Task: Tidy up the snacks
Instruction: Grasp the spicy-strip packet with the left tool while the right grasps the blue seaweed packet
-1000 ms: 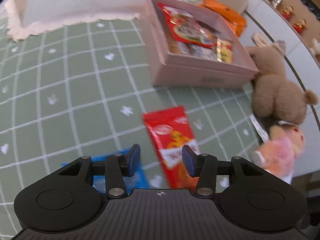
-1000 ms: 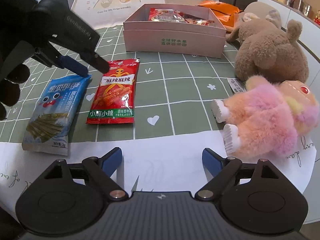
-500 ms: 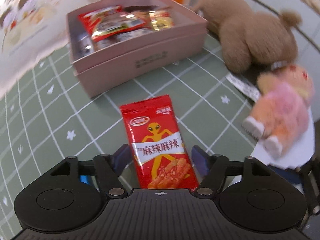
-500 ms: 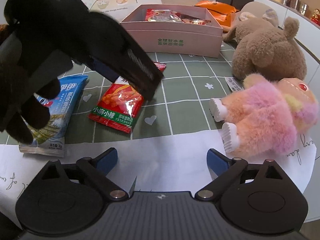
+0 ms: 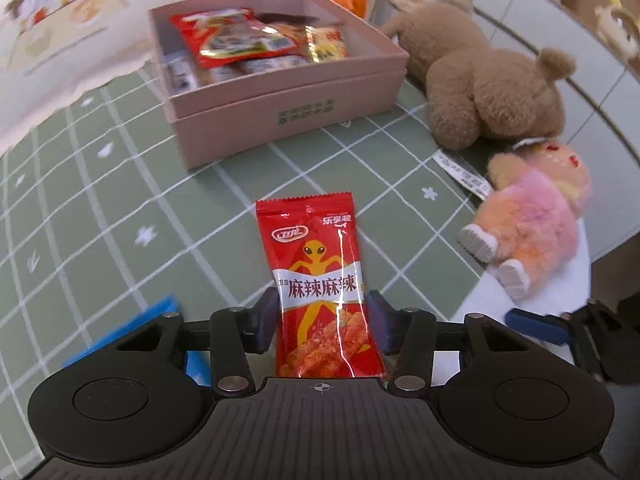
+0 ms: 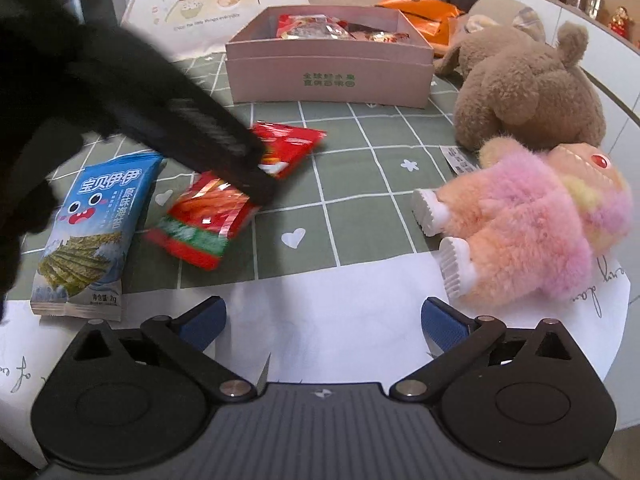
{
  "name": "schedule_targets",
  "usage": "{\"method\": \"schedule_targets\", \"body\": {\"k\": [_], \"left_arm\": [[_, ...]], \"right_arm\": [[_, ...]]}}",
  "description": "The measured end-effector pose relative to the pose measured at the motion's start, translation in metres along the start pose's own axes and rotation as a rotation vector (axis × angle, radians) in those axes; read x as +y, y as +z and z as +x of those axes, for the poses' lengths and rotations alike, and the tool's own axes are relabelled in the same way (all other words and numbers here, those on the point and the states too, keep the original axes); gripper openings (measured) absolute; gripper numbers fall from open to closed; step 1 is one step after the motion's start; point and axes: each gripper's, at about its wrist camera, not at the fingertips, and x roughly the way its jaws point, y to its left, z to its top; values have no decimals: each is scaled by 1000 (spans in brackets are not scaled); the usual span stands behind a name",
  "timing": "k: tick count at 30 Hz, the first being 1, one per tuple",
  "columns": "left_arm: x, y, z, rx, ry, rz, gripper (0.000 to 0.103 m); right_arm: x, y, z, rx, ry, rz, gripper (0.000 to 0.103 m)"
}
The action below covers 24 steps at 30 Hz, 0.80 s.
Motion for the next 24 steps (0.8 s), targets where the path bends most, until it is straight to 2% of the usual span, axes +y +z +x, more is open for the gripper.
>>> {"method": "schedule_targets", "body": {"k": [4,5,9,11,14,17,20,24], "left_arm": [[36,-23,-54,-103,-64,-134,52],[50,-29,-68,-133,-56,-174,52],[108,-64,-114,-203,46,-349,52],[132,-88,-128,-214,86,-452,52],[155,-122,-143,-219,105,-573,52],[156,-145,-148,-209,110,-621,52],[154,-158,-147,-192,103,-637,52],[145,-164,-142,-166,84,-616,52]], "right_arm": [[4,17,3,103,45,-18,101],[5,21,1,101,65,-2,97],[26,39,-14,22,191,36,97],[51,49,-13,18,240,-5,97],[89,59,-3,47,276,-84,97],[126,61,10,56,270,-170,97],[145,63,26,76,229,-223,96],[143,61,22,66,199,-278,83]]}}
